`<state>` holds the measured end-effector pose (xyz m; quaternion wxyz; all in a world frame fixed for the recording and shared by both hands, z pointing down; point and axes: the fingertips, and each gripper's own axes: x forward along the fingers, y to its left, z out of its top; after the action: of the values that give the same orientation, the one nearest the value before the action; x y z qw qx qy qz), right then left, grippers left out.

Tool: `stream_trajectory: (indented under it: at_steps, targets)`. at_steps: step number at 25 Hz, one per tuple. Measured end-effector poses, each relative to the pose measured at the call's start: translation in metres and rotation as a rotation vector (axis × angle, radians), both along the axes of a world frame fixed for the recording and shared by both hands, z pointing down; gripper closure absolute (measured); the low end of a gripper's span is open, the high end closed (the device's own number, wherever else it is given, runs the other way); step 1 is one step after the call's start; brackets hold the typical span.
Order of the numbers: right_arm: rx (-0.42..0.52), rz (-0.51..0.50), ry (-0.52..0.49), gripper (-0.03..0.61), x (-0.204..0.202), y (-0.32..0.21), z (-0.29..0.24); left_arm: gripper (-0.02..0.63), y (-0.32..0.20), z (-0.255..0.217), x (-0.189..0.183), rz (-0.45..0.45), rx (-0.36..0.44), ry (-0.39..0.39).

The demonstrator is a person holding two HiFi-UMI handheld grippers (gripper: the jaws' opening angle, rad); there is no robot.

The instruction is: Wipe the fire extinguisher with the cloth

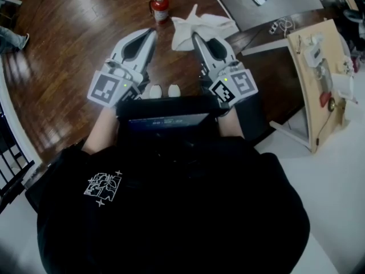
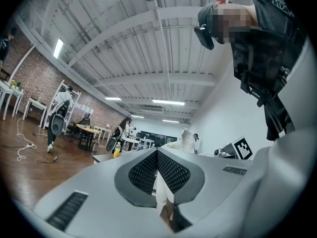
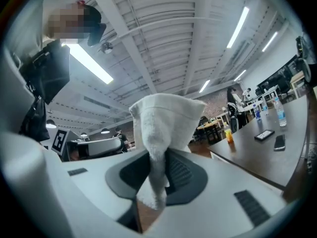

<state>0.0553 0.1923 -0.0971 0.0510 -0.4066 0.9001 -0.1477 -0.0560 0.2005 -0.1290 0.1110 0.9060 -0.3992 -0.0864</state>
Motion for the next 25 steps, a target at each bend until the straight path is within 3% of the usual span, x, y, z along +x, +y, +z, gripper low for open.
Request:
stream_trajectory:
  at_steps: [25]
  targets:
    - [0.006,0.007,0.024,0.483,-0.0021,-0.0003,-0.0017,0.615,-0.0025,-0.0066,0.0042,0.007,0.019,0.011]
